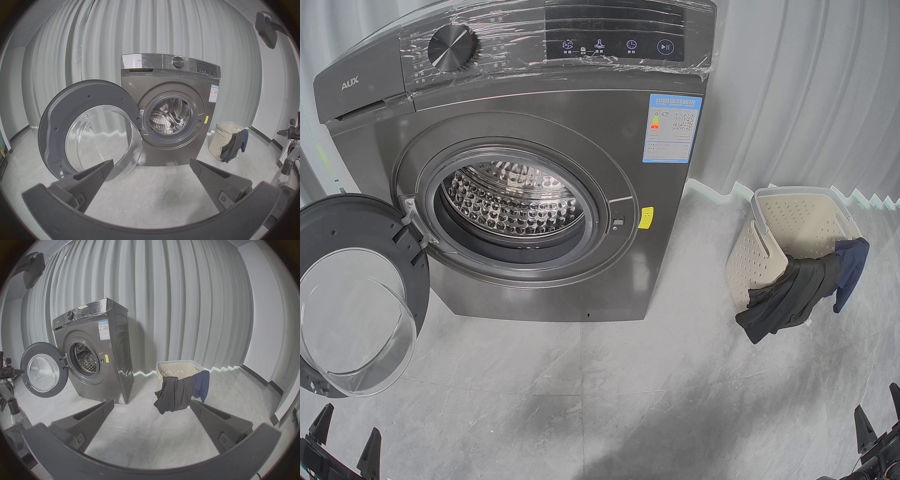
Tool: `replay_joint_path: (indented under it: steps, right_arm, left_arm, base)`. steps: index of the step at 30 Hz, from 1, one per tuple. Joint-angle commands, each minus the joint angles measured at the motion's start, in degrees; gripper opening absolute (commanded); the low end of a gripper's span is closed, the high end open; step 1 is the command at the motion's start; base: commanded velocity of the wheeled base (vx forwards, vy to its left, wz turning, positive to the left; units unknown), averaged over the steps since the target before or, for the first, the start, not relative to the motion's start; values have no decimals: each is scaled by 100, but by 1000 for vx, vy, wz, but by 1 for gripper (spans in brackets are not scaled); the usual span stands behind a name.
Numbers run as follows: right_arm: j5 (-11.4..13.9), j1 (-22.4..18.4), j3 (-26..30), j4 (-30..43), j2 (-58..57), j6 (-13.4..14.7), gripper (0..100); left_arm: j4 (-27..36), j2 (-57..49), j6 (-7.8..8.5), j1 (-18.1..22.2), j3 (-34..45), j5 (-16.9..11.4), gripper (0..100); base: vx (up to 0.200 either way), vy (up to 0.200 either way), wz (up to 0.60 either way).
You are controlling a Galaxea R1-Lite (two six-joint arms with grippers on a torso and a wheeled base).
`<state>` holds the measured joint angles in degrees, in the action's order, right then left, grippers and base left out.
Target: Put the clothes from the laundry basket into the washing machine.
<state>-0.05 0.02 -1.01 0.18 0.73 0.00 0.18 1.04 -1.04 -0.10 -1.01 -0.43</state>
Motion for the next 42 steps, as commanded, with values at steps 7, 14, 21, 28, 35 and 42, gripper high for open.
replay_joint_path:
  steps: [7,14,21,28,35,42]
  right_arm:
    - [5,15,92,-1,-47,0,100]
    - [-4,15,92,-1,-47,0,100]
    - [5,6,92,-1,-38,-9,100]
    - [5,6,92,-1,-47,-9,100]
    - [5,6,92,-1,-47,-9,100]
    - [5,15,92,-1,-38,-9,100]
  left_arm:
    - [-1,-104,7,1,84,-1,100]
    - [-1,-104,7,1,84,-1,100]
    - [-1,-104,7,1,84,-1,100]
    - [-1,-104,7,1,84,-10,100]
    - [8,-104,7,1,84,-10,100]
    - [8,-104,7,1,84,-1,100]
  base:
    - [0,-200,0]
    - [0,-200,0]
    - [0,-200,0]
    - [0,-200,0]
    - [0,-200,0]
    - [0,-114,0]
